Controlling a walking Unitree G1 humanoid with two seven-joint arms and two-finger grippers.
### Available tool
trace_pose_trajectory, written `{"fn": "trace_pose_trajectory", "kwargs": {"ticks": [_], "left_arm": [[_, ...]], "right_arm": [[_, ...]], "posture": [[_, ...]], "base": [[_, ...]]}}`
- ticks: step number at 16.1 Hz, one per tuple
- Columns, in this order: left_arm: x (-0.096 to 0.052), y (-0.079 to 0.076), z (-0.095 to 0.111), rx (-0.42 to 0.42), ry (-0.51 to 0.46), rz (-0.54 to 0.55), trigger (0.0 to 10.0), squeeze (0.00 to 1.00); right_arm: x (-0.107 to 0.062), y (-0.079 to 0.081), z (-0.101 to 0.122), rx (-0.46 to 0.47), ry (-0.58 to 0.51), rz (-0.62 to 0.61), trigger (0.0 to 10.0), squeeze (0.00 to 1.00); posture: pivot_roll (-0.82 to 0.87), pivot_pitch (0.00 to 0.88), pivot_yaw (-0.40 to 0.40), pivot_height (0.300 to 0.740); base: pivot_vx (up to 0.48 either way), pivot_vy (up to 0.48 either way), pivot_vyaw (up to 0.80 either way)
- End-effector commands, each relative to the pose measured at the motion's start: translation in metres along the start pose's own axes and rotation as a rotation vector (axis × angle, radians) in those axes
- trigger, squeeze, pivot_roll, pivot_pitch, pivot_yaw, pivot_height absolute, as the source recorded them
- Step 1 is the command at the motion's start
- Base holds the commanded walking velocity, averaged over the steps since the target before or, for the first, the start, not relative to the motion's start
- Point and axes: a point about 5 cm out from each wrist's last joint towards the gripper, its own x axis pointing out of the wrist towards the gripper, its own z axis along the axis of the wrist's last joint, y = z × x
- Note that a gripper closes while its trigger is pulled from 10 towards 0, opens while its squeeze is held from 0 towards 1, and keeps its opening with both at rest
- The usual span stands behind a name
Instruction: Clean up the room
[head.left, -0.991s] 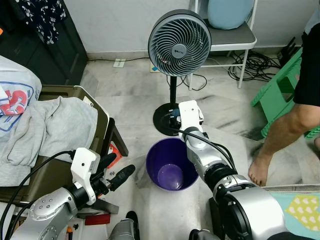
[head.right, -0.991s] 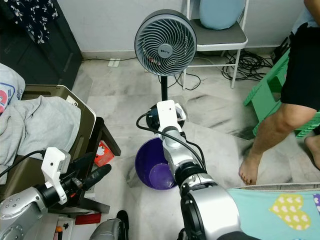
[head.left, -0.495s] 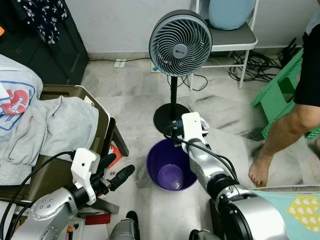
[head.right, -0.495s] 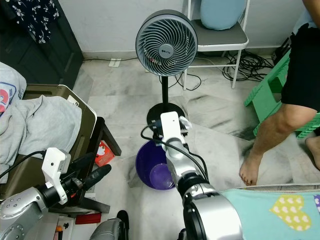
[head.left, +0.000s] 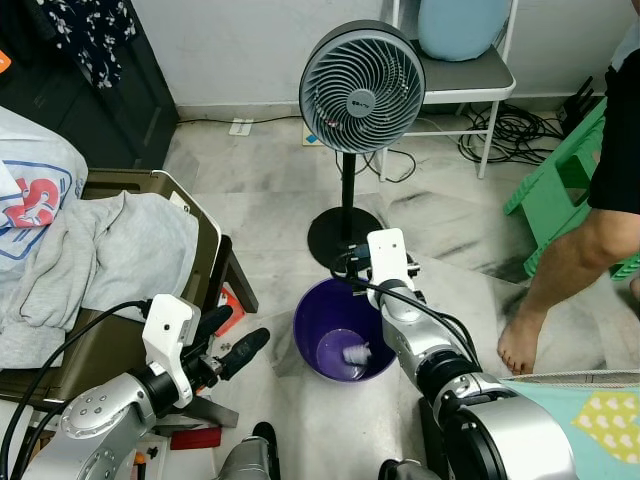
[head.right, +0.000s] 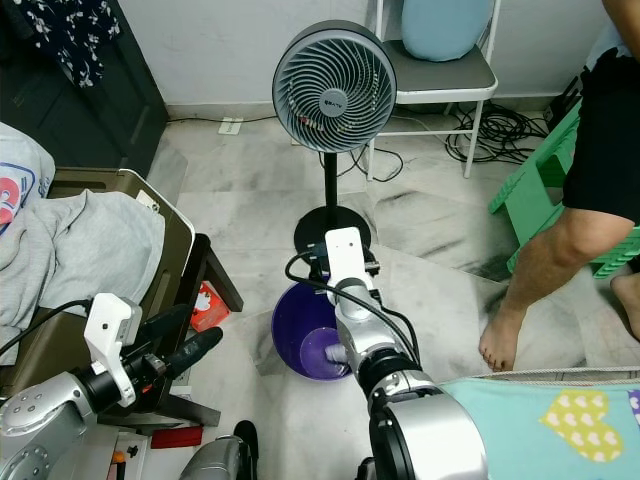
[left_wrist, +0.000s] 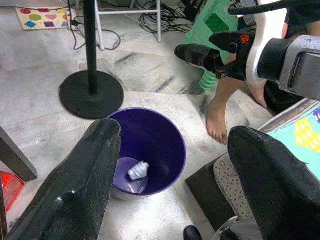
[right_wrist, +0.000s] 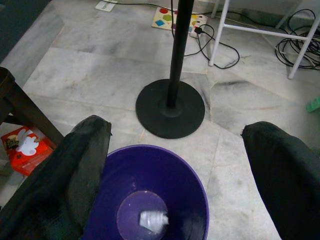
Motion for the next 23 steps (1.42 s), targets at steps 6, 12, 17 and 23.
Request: {"fn": "trace_pose_trajectory", "kwargs": {"ticks": [6, 12, 17, 23], "left_arm": [[0.003, 0.002, 0.0, 0.014, -0.002, 0.007, 10.0, 0.0], [0.018, 0.004, 0.009, 0.008, -0.069, 0.008, 10.0, 0.0], [0.038, 0.004, 0.026, -0.055, -0.216, 0.1, 10.0, 0.34], [0.048, 0.035, 0.046, -0.081, -0.43, 0.442, 10.0, 0.0]], "right_arm": [[-0.003, 0.0, 0.0, 0.025, -0.036, 0.016, 10.0, 1.0], [-0.011, -0.012, 0.008, 0.023, -0.14, 0.054, 10.0, 0.0], [-0.025, -0.036, 0.02, 0.005, -0.246, 0.044, 10.0, 0.0], [-0.05, -0.057, 0.031, -0.003, -0.32, 0.045, 10.0, 0.0]], "posture": [[0.15, 0.199, 0.062, 0.74], [0.1, 0.113, 0.041, 0.74], [0.03, 0.03, 0.038, 0.74], [-0.03, 0.0, 0.029, 0.74]], "base": [[0.0, 0.0, 0.0], [0.0, 0.0, 0.0], [0.0, 0.0, 0.0], [0.0, 0.0, 0.0]]}}
